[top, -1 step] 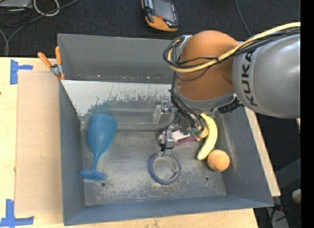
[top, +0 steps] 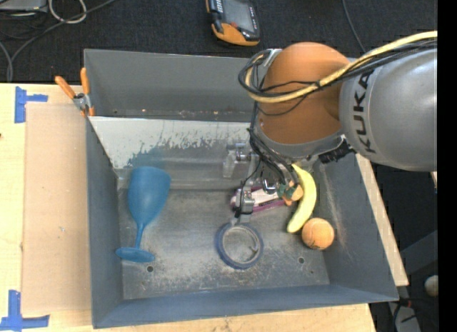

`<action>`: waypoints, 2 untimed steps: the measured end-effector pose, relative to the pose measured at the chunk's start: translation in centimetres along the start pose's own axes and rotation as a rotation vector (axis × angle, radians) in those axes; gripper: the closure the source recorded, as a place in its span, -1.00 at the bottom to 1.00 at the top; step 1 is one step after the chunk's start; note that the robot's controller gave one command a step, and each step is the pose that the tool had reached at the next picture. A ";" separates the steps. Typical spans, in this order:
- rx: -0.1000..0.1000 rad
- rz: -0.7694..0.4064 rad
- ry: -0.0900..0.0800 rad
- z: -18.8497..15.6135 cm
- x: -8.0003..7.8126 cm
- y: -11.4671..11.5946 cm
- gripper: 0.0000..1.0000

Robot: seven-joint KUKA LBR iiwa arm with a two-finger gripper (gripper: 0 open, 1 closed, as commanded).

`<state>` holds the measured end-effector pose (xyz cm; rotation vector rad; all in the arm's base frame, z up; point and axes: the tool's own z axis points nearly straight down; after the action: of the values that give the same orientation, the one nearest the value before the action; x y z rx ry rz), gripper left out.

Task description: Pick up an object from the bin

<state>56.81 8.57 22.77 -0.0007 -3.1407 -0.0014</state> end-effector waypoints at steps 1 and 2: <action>0.000 -0.229 0.001 8.5 -0.1 -3.1 -1.00; 0.000 -0.398 -0.007 6.6 0.5 -6.7 -1.00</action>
Offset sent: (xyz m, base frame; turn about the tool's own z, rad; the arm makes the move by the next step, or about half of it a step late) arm -0.0058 -0.0661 -0.0677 -0.3997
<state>56.29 1.91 16.12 0.6217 -3.0863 -0.0010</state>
